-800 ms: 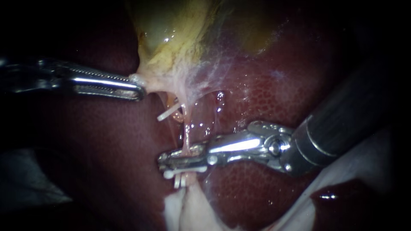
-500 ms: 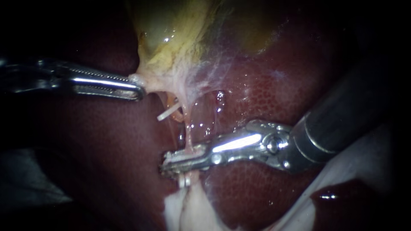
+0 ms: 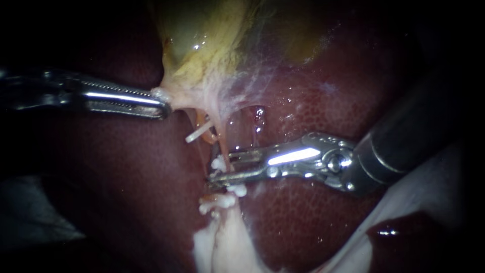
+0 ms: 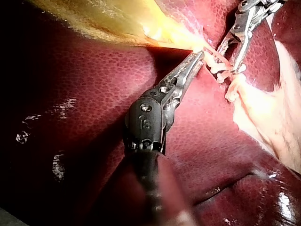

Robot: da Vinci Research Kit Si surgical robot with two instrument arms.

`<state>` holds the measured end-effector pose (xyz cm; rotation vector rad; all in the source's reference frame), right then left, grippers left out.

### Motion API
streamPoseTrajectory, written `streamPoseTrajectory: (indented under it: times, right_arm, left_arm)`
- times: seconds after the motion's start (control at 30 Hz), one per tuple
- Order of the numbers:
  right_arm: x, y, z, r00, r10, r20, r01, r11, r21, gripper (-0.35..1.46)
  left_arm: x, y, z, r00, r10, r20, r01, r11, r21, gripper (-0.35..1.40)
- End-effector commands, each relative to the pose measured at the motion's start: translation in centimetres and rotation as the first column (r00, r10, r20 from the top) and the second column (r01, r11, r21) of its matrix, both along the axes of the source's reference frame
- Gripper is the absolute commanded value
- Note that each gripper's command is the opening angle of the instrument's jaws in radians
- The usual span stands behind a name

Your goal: Going back second clip right tube

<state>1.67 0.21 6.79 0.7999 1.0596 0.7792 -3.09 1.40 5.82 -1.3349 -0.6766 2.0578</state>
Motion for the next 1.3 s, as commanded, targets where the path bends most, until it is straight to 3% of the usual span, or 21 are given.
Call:
streamPoseTrajectory:
  times: [0.03,0.2,0.57,0.67,0.73,0.83,0.9,1.0,1.2,1.3]
  right_arm:
    - [-0.03,0.02,-0.02,1.0000,0.000,0.004,0.000,1.000,-0.006,0.48]
    - [-0.16,0.06,-0.12,0.9985,-0.046,0.029,0.048,0.996,-0.068,0.49]
    - [-0.38,0.13,-0.34,0.9970,-0.077,0.011,0.077,0.989,-0.127,0.50]
    - [-0.41,0.12,-0.37,0.9945,-0.104,0.010,0.104,0.977,-0.186,0.50]
    - [-0.46,0.11,-0.41,0.9885,-0.150,0.018,0.149,0.949,-0.277,0.50]
    - [-0.56,0.10,-0.54,0.9748,-0.207,0.082,0.223,0.898,-0.379,0.50]
    - [-0.65,0.12,-0.68,0.9631,-0.236,0.130,0.269,0.853,-0.446,0.50]
    - [-0.77,0.17,-0.89,0.9519,-0.252,0.174,0.306,0.800,-0.516,0.50]
    - [-1.02,0.27,-1.27,0.9454,-0.257,0.201,0.326,0.738,-0.590,0.50]
    - [-1.10,0.29,-1.39,0.9445,-0.250,0.213,0.329,0.725,-0.605,0.50]
  left_arm:
    - [0.01,0.00,-0.01,1.0000,0.000,0.000,0.000,1.000,0.000,-0.35]
    - [0.02,0.00,-0.01,1.0000,0.001,0.001,-0.001,1.000,0.000,-0.35]
    - [0.03,0.00,0.00,1.0000,0.002,0.001,-0.002,1.000,0.000,-0.35]
    - [0.04,0.00,0.00,1.0000,0.002,0.001,-0.002,1.000,0.000,-0.35]
    - [0.04,0.00,0.00,1.0000,0.002,0.001,-0.002,1.000,0.000,-0.35]
    - [0.05,0.00,0.00,1.0000,0.003,0.002,-0.003,1.000,0.000,-0.35]
    - [0.06,0.00,0.01,1.0000,0.003,0.002,-0.003,1.000,0.000,-0.35]
    - [0.06,0.01,0.01,1.0000,0.003,0.002,-0.003,1.000,0.000,-0.35]
    - [0.07,0.02,0.03,1.0000,0.004,0.002,-0.004,1.000,0.000,-0.35]
    - [0.08,0.03,0.05,1.0000,0.004,0.003,-0.004,1.000,0.000,-0.35]
